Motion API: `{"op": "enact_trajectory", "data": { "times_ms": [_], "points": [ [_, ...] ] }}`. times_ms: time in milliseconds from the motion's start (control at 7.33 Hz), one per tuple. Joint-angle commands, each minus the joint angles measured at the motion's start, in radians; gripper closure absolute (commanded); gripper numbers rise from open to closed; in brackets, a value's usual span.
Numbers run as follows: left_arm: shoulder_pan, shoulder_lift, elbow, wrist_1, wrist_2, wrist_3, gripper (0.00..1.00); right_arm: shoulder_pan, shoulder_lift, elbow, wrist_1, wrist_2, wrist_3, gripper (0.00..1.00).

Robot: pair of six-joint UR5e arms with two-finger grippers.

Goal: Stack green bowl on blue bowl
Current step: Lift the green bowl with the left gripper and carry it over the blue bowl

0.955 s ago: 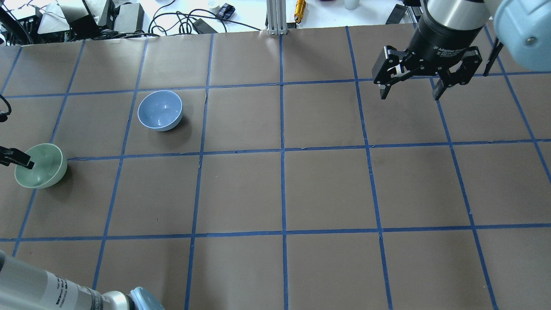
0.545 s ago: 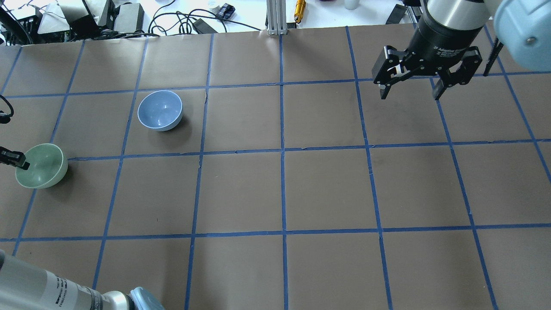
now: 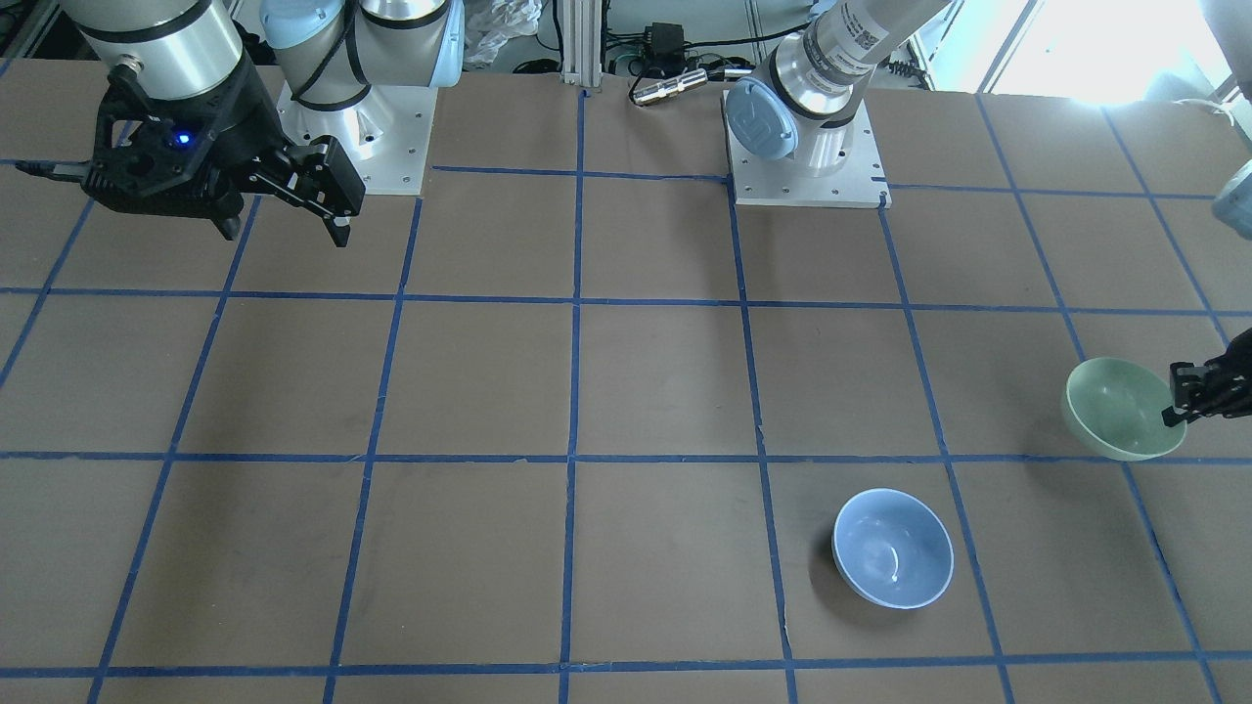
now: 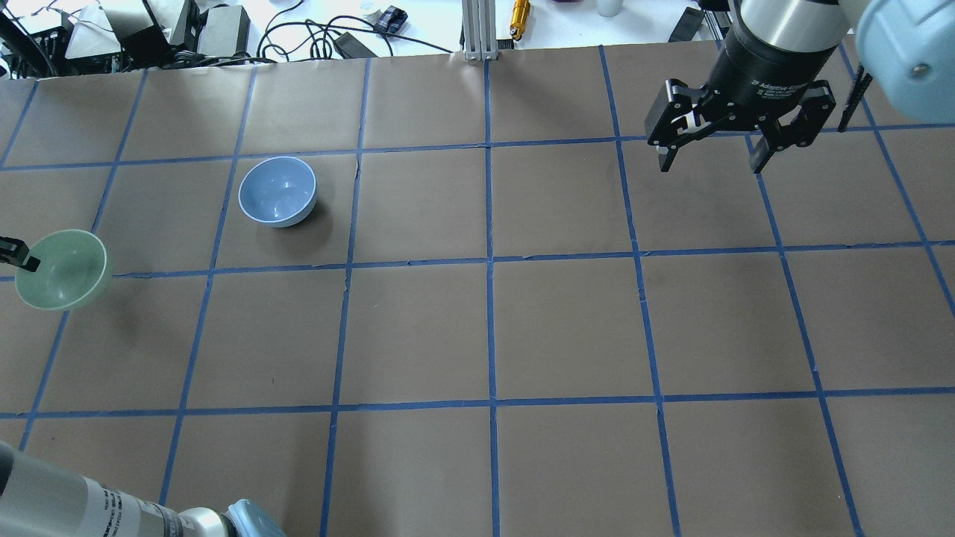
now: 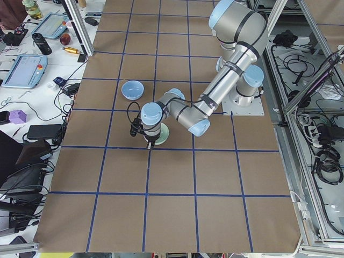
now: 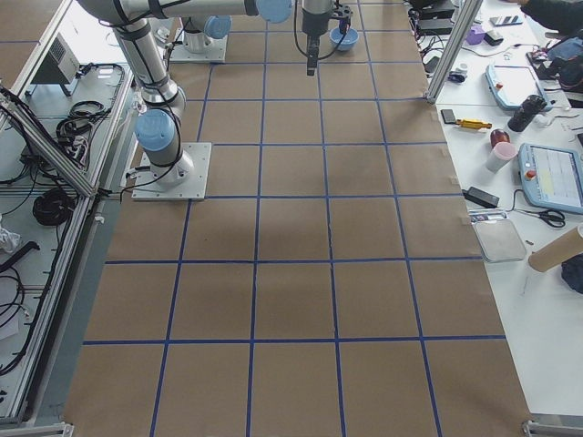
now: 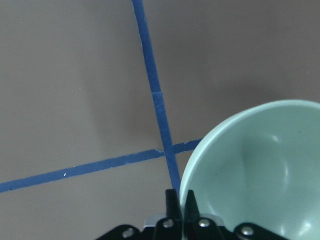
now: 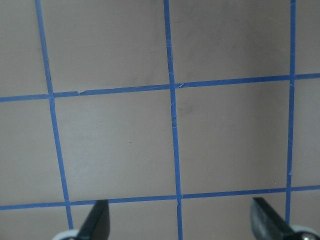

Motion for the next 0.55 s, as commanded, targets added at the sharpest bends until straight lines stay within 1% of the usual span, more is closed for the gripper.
{"op": "enact_trajectory", "data": {
  "times_ms": [0, 136, 409],
  "points": [
    [-0.153, 0.045, 0.085, -0.121, -0.028, -0.140, 0.95, 0.000, 0.000, 0.000, 0.001, 0.000, 0.000, 0.00],
    [-0.237, 0.056, 0.085, -0.118, -0.031, -0.270, 0.95, 0.000, 0.000, 0.000, 0.001, 0.000, 0.000, 0.00],
    [-0.357, 0.037, 0.085, -0.107, -0.032, -0.469, 0.95, 0.000, 0.000, 0.000, 0.001, 0.000, 0.000, 0.00]
  ]
}}
